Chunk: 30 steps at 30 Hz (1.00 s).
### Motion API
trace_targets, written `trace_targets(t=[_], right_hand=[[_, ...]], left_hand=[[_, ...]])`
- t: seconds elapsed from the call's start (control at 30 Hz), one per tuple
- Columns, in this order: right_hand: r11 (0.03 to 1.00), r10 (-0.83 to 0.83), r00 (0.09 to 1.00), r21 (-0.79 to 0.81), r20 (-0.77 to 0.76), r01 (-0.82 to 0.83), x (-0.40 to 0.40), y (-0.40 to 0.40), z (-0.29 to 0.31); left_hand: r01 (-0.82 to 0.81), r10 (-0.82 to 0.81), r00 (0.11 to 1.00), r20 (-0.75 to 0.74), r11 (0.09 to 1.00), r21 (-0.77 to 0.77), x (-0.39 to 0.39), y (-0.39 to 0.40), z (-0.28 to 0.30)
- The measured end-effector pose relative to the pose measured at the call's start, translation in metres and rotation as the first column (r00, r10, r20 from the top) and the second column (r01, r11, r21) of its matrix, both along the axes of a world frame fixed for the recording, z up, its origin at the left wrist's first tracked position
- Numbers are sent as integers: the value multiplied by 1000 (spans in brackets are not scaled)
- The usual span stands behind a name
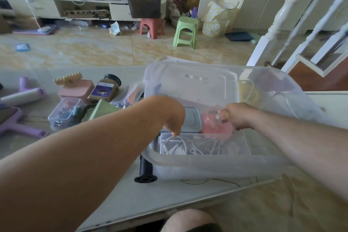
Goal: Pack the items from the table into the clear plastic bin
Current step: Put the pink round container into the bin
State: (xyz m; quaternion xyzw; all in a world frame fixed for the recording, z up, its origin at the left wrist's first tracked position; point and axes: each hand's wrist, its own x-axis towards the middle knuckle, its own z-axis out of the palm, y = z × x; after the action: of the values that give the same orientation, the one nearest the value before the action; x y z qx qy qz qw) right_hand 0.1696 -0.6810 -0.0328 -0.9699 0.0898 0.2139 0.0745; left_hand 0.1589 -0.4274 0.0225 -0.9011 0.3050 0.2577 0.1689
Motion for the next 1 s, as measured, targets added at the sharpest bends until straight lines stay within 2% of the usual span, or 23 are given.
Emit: trace_targets(t=[0.07, 0.13, 0.2, 0.23, 0.33, 0.4, 0.43, 0.47, 0.57, 0.7, 0.83, 0.93, 1.0], right_hand=[[1000, 20, 1000, 12, 2, -20, -4, 2, 6], [996, 49, 999, -77, -19, -50, -10, 6, 22], [980, 125, 992, -160, 28, -119, -12, 20, 47], [976, 167, 983, -155, 79, -153, -13, 31, 63], [970, 242, 922, -48, 303, -239, -25, 83, 114], [940, 284, 830, 33, 480, -340, -43, 124, 136], [909, 321, 768, 46, 554, -413, -54, 146, 142], [869, 363, 709, 54, 605, -491, -67, 168, 147], [744, 435, 618, 126, 655, -657, -104, 233, 140], [672, 556, 626, 147, 547, -726, -133, 305, 99], [747, 615, 732, 80, 293, -660, -123, 347, 45], [827, 552, 816, 18, 172, -563, -105, 367, 20], [864, 493, 860, 37, 128, -501, -94, 379, 5]], left_hand=[[6, 7, 995, 104, 992, -127, 2, 2, 3], [37, 44, 961, 272, 958, -284, 1, 3, 10], [108, 115, 896, 428, 879, -464, -2, 3, 21], [139, 177, 868, 464, 810, -570, -4, 5, 28], [152, 405, 813, 420, 548, -823, -21, 30, 58], [114, 535, 782, 321, 383, -917, -37, 65, 70], [79, 580, 766, 277, 342, -936, -46, 87, 71], [27, 611, 753, 244, 342, -939, -55, 114, 65], [-152, 668, 707, 234, 466, -872, -88, 197, 31], [-465, 749, 643, 160, 549, -695, -135, 281, -18], [-641, 765, 642, 49, 570, -514, -158, 322, -61], [-622, 735, 678, -2, 572, -534, -158, 321, -80], [-597, 689, 724, -36, 600, -533, -153, 309, -90]])
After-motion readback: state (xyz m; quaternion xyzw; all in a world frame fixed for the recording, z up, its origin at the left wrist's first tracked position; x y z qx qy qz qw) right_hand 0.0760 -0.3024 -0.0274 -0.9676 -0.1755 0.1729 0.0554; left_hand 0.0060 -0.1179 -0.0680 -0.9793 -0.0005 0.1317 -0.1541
